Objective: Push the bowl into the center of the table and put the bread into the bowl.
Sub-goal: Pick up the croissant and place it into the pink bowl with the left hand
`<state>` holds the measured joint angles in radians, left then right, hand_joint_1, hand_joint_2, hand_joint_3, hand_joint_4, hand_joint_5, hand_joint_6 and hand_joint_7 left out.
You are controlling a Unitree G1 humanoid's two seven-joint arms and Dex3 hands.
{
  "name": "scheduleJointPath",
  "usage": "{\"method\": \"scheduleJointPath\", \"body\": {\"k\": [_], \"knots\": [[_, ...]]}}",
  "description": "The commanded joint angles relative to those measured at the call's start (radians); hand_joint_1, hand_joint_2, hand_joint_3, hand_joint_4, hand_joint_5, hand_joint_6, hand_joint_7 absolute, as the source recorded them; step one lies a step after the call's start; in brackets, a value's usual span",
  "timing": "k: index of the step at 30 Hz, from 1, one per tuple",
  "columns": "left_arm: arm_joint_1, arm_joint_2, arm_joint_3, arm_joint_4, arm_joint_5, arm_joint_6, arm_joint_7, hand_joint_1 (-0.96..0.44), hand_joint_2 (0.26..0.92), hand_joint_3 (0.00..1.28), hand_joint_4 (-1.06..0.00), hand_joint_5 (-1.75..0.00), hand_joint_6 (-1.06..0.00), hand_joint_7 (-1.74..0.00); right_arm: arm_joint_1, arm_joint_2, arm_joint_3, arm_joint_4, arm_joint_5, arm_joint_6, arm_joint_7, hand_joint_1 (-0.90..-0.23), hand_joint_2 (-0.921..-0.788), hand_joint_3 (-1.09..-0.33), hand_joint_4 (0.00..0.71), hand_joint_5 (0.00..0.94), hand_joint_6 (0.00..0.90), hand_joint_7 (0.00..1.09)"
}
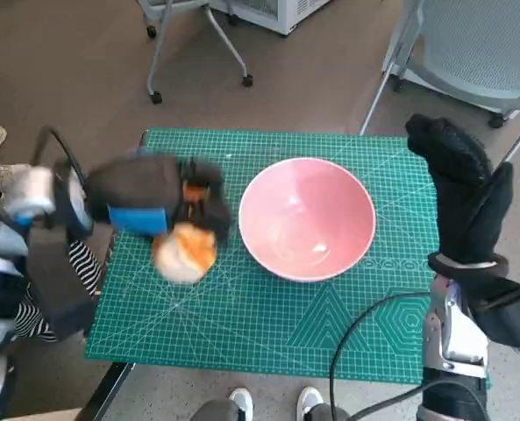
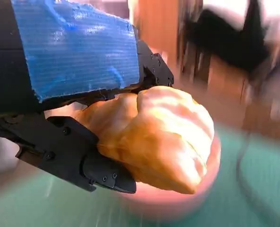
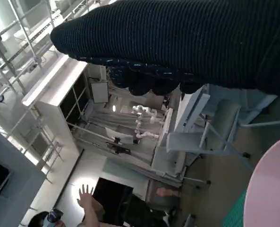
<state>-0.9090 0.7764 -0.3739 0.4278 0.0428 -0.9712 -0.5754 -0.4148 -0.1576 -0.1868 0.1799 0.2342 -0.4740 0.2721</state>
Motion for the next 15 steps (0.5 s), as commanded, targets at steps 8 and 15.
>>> {"method": "scheduleJointPath", "body": {"k": [8,15], "knots": [[-0.100,-0.273,0.018,0.115,0.075,0.035,0.003,0.00,0.920,0.03,-0.70,-1.10,-0.71,-1.13,0.020,-0.009,-0.004,0.012,0.008,0.010,0.009,-0.706,-0.921,-0.732,0.199,0.000,0.117,0.53],[-0.171,-0.376,0.004,0.260,0.235,0.040,0.067,0.00,0.920,0.07,-0.66,-1.15,-0.66,-1.18,0.033,-0.008,-0.006,0.001,0.011,0.011,0.009,-0.719,-0.921,-0.731,0.199,0.000,0.116,0.53]]}}
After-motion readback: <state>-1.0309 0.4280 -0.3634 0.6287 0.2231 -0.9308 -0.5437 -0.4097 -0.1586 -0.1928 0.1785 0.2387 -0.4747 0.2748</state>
